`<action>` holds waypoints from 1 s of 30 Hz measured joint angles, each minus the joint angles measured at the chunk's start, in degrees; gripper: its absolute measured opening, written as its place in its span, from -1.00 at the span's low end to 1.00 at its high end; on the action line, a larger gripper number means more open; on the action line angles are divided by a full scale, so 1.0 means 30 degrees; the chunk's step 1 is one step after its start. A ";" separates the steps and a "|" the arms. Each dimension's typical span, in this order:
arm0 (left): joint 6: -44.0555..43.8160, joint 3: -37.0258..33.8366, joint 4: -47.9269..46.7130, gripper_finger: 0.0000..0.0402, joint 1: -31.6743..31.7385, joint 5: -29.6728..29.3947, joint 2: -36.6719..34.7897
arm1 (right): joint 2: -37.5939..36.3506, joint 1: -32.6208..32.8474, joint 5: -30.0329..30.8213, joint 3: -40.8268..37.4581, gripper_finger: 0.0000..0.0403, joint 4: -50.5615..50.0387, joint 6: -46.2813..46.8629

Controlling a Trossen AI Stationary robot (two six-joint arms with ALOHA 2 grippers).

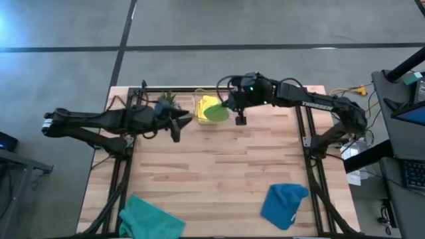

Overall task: Fold microfiber towels
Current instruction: Put the green microfiber towel in the transparent bin

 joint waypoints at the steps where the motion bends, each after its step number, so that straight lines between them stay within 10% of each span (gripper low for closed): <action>1: -0.0078 -0.0114 -0.0086 -0.20 -0.0002 -0.0231 -0.0209 | 0.0211 -0.0248 -0.0220 0.0000 -0.96 0.0258 -0.0011; 30: -0.0780 -0.4157 -0.0045 -0.20 0.0006 -0.0953 -0.4362 | 0.6912 -0.2997 -0.1350 0.4990 -0.96 0.2330 0.0393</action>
